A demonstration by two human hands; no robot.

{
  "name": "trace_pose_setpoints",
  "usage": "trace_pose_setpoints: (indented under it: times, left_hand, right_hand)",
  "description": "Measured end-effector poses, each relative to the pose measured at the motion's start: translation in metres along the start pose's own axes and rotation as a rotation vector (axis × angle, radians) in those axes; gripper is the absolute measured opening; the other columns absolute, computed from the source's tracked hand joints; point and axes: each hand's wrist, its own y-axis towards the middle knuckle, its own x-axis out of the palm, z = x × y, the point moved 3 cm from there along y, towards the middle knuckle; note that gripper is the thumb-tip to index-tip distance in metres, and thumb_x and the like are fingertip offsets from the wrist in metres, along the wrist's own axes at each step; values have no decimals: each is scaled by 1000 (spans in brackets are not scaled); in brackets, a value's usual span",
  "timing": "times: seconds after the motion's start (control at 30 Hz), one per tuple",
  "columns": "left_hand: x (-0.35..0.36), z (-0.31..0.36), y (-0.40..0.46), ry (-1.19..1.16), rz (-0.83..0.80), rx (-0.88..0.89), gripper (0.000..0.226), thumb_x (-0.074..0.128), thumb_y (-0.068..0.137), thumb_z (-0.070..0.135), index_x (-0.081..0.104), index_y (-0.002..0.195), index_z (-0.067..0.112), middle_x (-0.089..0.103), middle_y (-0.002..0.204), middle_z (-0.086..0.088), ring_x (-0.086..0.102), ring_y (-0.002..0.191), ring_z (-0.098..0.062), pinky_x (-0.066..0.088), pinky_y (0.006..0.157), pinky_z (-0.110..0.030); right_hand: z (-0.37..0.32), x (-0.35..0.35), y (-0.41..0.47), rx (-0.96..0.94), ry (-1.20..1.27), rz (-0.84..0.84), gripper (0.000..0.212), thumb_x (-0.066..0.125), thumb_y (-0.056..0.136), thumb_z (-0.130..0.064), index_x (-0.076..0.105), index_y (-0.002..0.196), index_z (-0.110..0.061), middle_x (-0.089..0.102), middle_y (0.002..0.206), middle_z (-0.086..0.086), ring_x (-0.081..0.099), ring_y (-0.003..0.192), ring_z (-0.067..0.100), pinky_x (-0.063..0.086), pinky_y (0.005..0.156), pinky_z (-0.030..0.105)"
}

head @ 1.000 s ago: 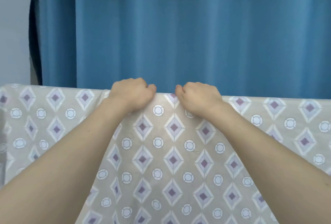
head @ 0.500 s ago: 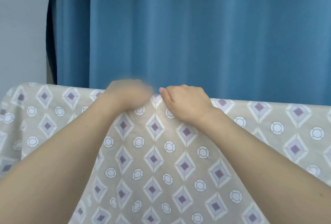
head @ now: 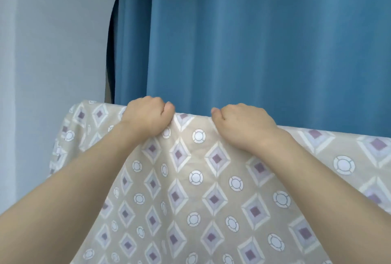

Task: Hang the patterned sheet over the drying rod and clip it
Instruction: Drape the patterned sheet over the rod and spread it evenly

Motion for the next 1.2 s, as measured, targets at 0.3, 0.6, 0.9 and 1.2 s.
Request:
trace_pose_setpoints:
  times: [0.3, 0.6, 0.9, 1.2]
  left_hand:
    - [17, -18, 4, -50, 135, 291, 50, 20, 97, 37, 35, 55, 13, 43, 50, 0, 42, 52, -25, 29, 50, -32]
    - [27, -87, 16, -38, 213, 255, 51, 25, 97, 31, 37, 51, 13, 40, 46, 0, 43, 49, -30, 29, 50, -31]
    - [15, -115, 28, -227, 92, 290, 49, 25, 99, 35, 46, 61, 12, 53, 60, -2, 48, 62, -29, 35, 60, -34]
    - [19, -181, 22, -119, 293, 206, 47, 23, 95, 29, 42, 55, 16, 53, 57, -4, 42, 56, -27, 33, 63, -36]
  right_hand:
    - [-60, 33, 24, -51, -190, 311, 44, 18, 103, -41, 43, 76, -19, 57, 75, -2, 56, 71, 28, 31, 55, 33]
    - [-71, 29, 49, 357, -116, 119, 47, 23, 100, -35, 46, 66, -13, 49, 70, 3, 45, 64, 22, 31, 63, 34]
    - [-132, 42, 60, 337, -200, 274, 56, 21, 101, -42, 45, 59, -15, 48, 61, 1, 47, 63, 28, 29, 57, 33]
    - [-196, 58, 94, 117, -79, 236, 46, 20, 102, -42, 48, 72, -22, 51, 76, -7, 48, 77, 22, 33, 65, 34]
